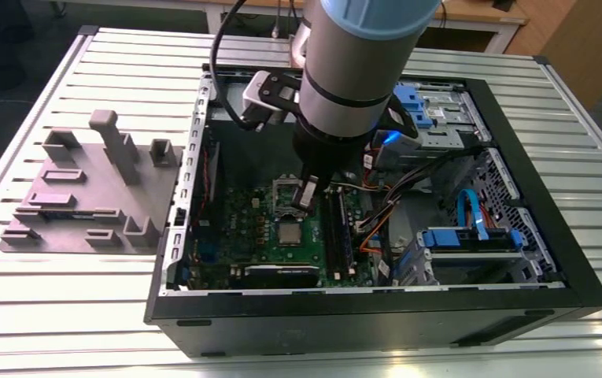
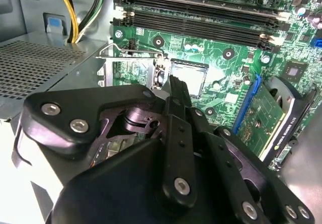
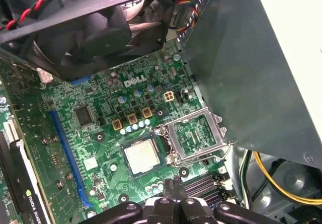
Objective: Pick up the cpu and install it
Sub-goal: 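Close the cpu cover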
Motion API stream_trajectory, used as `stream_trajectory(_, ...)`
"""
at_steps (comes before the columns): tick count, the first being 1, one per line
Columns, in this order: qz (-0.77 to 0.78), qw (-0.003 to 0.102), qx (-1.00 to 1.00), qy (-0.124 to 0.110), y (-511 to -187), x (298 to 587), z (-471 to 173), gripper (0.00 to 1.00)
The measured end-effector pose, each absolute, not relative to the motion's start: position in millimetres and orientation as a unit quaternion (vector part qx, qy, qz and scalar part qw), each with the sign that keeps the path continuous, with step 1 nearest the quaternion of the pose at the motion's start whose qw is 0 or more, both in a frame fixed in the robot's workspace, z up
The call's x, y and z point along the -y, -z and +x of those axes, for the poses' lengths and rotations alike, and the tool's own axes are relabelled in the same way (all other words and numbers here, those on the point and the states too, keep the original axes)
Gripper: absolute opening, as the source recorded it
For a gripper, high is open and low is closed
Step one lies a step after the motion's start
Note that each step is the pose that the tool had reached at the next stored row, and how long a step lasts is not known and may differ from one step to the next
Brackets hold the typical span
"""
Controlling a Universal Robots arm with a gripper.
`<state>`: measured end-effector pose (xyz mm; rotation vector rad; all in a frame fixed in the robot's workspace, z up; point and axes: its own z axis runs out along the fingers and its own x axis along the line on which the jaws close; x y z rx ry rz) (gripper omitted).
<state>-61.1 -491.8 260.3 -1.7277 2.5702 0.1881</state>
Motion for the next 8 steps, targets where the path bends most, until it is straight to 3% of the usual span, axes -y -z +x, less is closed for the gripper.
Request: stream_trajectory(8,-0.583,0.018,-0.81,-0.061,-258.8,491.8,-60.4,0.1)
